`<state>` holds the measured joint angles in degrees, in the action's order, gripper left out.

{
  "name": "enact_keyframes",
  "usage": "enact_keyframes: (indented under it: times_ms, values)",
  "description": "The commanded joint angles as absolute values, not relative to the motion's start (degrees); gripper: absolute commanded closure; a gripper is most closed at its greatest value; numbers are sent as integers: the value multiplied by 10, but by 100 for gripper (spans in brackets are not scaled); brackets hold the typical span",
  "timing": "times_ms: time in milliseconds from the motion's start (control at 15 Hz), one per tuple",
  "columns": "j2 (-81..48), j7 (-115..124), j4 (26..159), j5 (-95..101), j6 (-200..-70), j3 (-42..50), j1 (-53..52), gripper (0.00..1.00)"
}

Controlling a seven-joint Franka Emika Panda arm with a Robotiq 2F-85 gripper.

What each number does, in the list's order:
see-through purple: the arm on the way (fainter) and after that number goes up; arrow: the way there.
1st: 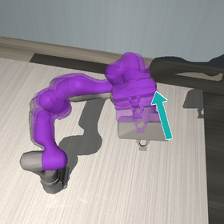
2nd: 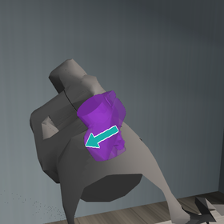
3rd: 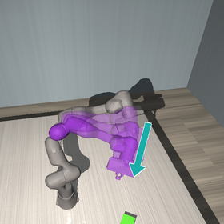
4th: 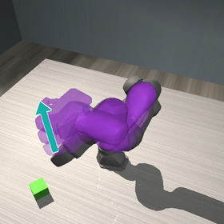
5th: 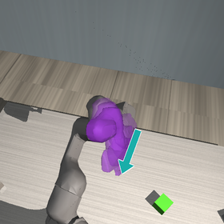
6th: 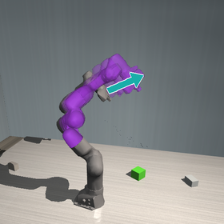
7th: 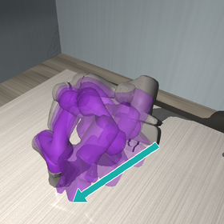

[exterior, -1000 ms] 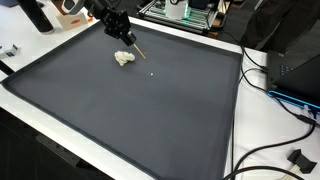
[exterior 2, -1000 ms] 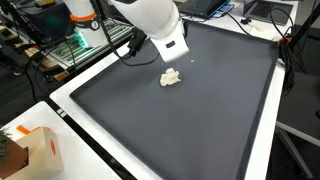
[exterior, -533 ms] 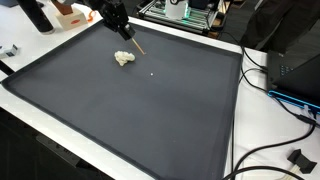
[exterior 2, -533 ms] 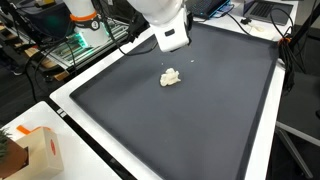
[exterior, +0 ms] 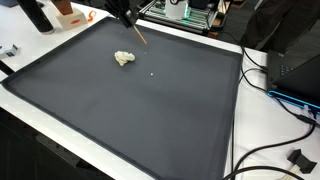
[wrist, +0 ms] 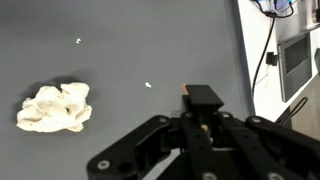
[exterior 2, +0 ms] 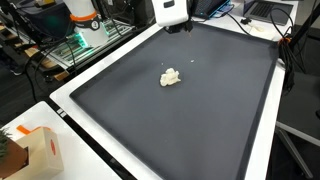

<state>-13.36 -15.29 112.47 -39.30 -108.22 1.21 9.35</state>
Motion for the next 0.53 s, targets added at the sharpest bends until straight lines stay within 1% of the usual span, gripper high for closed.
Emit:
enact_keyframes:
  times_ms: [0, 467]
  values:
    - [-106, -75, 1127, -358, -1071, 23, 75, 97]
    - [-75, 54, 1120, -287, -1079, 23, 54, 97]
